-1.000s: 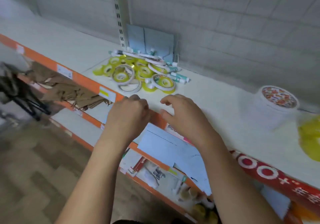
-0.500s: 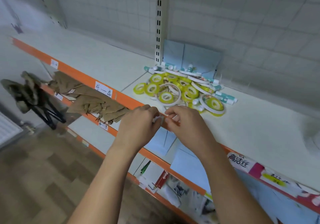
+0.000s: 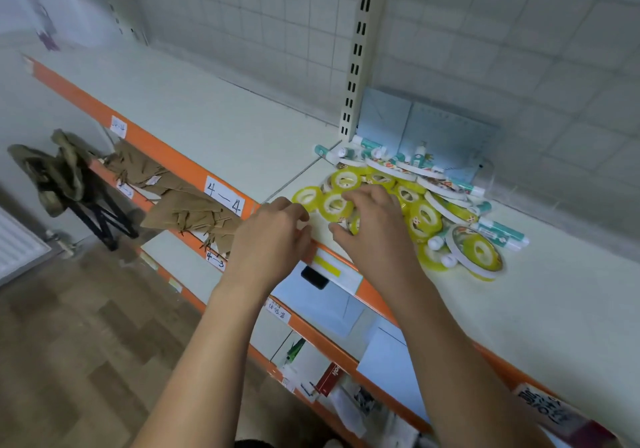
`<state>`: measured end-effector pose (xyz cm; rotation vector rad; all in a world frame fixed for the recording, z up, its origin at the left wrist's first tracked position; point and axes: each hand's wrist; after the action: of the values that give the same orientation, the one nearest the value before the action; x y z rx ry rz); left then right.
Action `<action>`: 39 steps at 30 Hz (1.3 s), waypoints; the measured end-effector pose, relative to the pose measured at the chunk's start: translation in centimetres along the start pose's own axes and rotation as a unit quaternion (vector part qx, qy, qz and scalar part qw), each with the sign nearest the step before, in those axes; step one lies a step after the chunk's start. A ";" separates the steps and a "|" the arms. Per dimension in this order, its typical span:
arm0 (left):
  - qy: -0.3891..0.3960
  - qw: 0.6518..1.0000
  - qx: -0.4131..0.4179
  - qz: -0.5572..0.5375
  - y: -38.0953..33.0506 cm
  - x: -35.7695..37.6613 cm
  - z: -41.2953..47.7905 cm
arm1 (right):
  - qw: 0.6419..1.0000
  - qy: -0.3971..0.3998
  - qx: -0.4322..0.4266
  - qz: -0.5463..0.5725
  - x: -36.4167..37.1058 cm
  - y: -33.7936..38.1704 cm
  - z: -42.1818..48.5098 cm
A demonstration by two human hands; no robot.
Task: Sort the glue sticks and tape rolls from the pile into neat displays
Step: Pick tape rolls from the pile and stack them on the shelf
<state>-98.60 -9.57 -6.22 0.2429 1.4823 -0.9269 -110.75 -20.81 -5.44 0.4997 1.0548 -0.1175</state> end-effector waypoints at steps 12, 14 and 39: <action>0.098 0.985 0.137 -0.031 2.9 1.8 8.7 | 0.995 -0.003 0.071 -0.067 3.6 1.3 3.7; 0.130 0.978 0.161 -0.044 3.0 2.4 9.6 | 0.995 -0.009 0.076 -0.060 3.4 1.6 3.6; 0.260 0.813 0.507 -0.116 -17.9 4.6 -8.5 | 0.889 -0.172 0.407 -0.117 -10.3 1.9 -23.3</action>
<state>-117.33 -17.32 -4.58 1.1971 1.3627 -1.9220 -133.98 -10.16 -5.14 1.0621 0.6714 -0.8616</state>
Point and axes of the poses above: each hand's wrist, its own z-axis towards the middle knuckle, its own x-axis out of the palm, y = z × x, and after that the axes turned 15 degrees about -x, right-handed
